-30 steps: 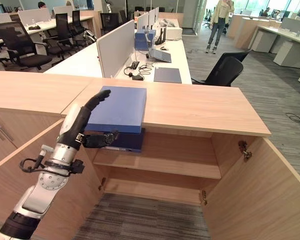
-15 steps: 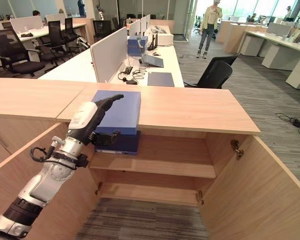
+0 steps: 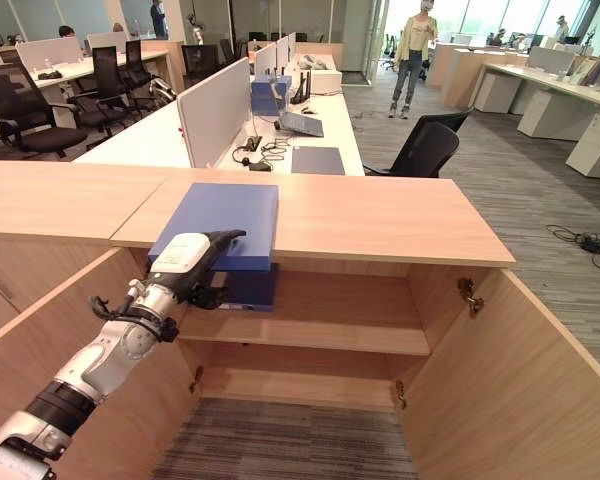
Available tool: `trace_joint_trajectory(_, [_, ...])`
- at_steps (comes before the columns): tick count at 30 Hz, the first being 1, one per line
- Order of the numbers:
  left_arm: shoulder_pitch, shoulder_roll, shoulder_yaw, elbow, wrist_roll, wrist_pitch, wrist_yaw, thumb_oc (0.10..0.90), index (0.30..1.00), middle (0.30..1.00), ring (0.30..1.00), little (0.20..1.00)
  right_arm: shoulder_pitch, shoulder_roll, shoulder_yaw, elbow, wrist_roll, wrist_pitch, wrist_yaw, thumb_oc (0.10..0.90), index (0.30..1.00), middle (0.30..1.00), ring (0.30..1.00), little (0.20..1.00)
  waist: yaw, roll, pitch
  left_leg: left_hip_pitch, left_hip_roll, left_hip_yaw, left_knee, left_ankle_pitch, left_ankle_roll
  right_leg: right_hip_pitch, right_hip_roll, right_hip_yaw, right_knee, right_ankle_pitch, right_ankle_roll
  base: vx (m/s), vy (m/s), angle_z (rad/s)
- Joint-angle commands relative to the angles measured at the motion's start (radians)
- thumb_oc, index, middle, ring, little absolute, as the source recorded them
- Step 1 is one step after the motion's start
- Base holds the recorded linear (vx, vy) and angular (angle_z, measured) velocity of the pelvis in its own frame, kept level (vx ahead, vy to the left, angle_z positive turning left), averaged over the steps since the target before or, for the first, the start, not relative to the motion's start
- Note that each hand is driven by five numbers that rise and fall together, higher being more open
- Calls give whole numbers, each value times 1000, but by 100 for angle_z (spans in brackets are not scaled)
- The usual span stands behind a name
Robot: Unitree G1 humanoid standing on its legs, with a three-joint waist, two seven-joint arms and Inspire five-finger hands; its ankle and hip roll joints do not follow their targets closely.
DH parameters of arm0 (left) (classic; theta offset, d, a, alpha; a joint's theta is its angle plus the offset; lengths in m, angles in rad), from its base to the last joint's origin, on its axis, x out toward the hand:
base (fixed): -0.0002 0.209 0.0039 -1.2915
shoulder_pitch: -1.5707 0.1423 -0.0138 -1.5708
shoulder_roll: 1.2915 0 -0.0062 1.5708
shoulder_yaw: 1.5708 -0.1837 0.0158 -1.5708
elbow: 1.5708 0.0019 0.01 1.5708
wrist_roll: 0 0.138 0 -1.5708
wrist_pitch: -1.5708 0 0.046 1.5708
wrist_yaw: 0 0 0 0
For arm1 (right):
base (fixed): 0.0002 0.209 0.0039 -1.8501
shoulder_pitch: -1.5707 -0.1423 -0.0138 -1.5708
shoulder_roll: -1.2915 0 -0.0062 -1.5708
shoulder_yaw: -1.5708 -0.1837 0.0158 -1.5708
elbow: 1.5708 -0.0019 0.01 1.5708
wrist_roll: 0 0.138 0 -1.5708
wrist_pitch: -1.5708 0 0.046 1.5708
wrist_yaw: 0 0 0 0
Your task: Put the empty folder in the office cabinet
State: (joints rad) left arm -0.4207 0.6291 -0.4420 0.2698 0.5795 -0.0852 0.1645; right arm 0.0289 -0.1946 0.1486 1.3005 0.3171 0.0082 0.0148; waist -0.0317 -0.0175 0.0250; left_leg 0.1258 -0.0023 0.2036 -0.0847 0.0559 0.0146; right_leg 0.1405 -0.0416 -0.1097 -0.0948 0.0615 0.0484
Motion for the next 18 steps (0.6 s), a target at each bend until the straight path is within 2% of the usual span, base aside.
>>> trace_joint_trajectory(1, [-289,40,-31,111,174,52,133,800,900,900,900,900,-24,-46,56,74,-27,-7,-22,800,900,900,900,900,-14,-11,-15,61,-8,-19,-3,-133,-35,23,14,-6,8,-44,73,0,0,0])
trace_joint_trajectory(5, [-340,35,-82,216,273,99,174,800,900,900,900,900,-29,-48,64,80,-26,-7,-32,800,900,900,900,900,-19,-12,-14,59,-9,-16,-3,-134,-34,20,15,-4,8,-44,75,-23,5,-8])
trace_joint_trajectory(15, [-417,5,-144,422,344,177,274,800,900,900,900,900,-39,-41,84,99,-19,-15,-53,800,900,900,900,900,-27,-14,-15,61,-9,-9,-3,-136,-34,16,16,2,9,-42,75,-6,0,-1])
trace_joint_trajectory(16, [-419,0,-148,436,346,181,279,685,728,728,728,728,-40,-40,85,102,-18,-16,-55,800,900,900,900,900,-28,-14,-16,62,-9,-8,-3,-136,-34,16,16,2,9,-42,75,0,0,0])
trace_joint_trajectory(17, [-421,-3,-148,444,345,184,289,513,469,469,469,469,-41,-39,87,104,-19,-18,-57,800,900,900,900,900,-29,-15,-16,62,-9,-8,-3,-136,-35,16,16,2,9,-42,75,0,0,0])
trace_joint_trajectory(18, [-422,-5,-148,456,346,188,297,400,300,300,300,300,-42,-38,90,106,-20,-18,-58,800,900,900,900,900,-28,-15,-15,62,-9,-8,-3,-136,-35,16,16,2,9,-42,75,0,0,0])
